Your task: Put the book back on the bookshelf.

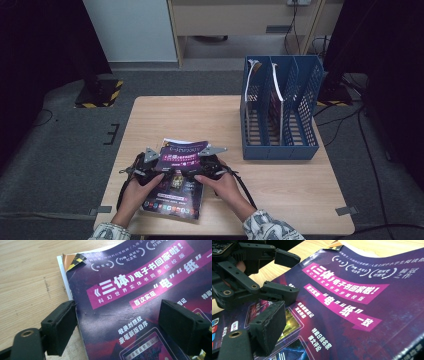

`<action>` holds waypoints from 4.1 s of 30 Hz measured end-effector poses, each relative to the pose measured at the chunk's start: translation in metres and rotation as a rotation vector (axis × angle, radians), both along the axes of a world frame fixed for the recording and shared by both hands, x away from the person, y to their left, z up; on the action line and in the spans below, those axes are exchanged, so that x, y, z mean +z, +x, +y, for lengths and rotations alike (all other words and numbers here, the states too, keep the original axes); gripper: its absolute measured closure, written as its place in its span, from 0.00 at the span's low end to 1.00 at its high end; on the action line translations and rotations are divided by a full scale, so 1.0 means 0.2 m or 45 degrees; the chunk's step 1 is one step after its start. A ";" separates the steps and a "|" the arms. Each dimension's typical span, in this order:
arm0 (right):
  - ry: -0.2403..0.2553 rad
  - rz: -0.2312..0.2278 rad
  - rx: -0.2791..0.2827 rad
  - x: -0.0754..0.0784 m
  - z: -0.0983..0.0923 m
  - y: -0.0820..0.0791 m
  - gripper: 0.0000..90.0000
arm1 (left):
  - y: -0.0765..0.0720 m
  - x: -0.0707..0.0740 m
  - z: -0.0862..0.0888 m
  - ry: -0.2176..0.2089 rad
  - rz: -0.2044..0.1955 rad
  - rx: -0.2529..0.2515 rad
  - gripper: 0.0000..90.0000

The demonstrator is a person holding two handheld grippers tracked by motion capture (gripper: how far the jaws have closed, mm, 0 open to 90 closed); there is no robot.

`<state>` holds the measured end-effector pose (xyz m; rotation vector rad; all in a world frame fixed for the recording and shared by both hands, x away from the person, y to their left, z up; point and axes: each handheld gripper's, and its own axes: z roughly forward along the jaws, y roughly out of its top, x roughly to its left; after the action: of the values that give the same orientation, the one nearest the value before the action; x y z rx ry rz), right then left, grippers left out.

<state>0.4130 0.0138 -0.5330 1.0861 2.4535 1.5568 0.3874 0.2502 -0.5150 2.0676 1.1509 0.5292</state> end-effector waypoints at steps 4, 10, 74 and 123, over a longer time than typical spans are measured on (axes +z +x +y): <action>0.007 -0.002 -0.008 0.00 0.00 0.00 0.19 | 0.00 0.00 0.00 -0.001 0.001 0.000 0.16; -0.002 0.005 -0.015 0.00 0.00 0.00 0.21 | 0.00 0.00 0.00 -0.003 0.001 0.003 0.16; 0.072 -0.132 -0.064 0.36 -0.09 0.05 0.89 | -0.02 0.07 0.01 -0.172 -0.048 -0.023 0.16; 0.154 -0.373 -0.091 0.51 -0.15 0.02 0.93 | -0.02 0.00 -0.09 -0.279 0.161 -0.271 0.30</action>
<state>0.4175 -0.0156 -0.4309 0.8758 2.1329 1.7220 0.3836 0.2326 -0.5148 2.0223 0.9947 0.1637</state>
